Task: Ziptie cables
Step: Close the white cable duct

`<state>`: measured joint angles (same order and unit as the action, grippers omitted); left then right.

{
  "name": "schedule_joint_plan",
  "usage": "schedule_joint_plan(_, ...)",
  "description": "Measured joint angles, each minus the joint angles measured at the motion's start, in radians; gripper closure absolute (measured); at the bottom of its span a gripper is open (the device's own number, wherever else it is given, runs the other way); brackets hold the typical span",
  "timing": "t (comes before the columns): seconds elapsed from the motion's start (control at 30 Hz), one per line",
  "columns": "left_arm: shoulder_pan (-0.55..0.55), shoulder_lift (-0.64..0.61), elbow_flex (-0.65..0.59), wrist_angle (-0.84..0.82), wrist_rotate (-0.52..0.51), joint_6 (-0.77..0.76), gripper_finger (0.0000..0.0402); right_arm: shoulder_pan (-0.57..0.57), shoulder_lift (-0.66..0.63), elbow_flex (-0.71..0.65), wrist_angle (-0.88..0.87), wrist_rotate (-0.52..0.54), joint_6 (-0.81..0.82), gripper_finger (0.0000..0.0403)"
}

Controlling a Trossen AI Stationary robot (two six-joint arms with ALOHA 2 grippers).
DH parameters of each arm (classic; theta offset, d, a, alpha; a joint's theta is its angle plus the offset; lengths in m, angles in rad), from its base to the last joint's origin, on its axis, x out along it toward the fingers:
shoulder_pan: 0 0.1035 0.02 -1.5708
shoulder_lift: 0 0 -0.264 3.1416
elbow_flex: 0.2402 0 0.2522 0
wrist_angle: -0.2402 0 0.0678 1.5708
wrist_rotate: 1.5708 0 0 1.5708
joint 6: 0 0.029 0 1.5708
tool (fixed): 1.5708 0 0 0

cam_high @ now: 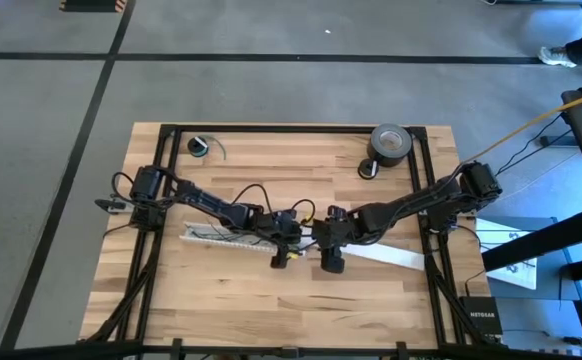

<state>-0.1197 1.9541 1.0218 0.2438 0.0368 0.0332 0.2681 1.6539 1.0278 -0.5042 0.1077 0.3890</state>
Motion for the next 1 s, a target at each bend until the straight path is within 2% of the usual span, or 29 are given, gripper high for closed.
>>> schedule_joint_plan(0.23, 0.011, 0.0, -0.001, 0.004, -0.004, -0.022, 0.0176, 0.002, 0.0, -0.014, 0.028, -0.001, 0.024, 0.024)
schedule_joint_plan(0.37, 0.011, 0.0, -0.001, 0.005, -0.004, -0.015, 0.0176, -0.004, 0.0, -0.014, 0.013, 0.025, 0.031, 0.0243)
schedule_joint_plan(0.5, 0.01, 0.0, -0.001, 0.005, -0.004, -0.014, 0.0176, -0.028, -0.013, -0.001, -0.081, 0.049, 0.059, 0.0209)
schedule_joint_plan(0.73, 0.011, 0.0, -0.001, 0.003, -0.004, -0.007, 0.0176, -0.028, -0.051, -0.024, -0.124, 0.142, 0.086, 0.0108)
schedule_joint_plan(0.83, 0.011, 0.0, -0.001, 0.0, -0.003, -0.006, 0.0176, 0.018, -0.068, -0.131, -0.003, 0.192, 0.112, 0.0081)
schedule_joint_plan(1.0, 0.01, 0.0, -0.001, -0.002, -0.003, 0.0, 0.0176, 0.11, -0.123, -0.373, 0.441, 0.233, 0.198, 0.0064)
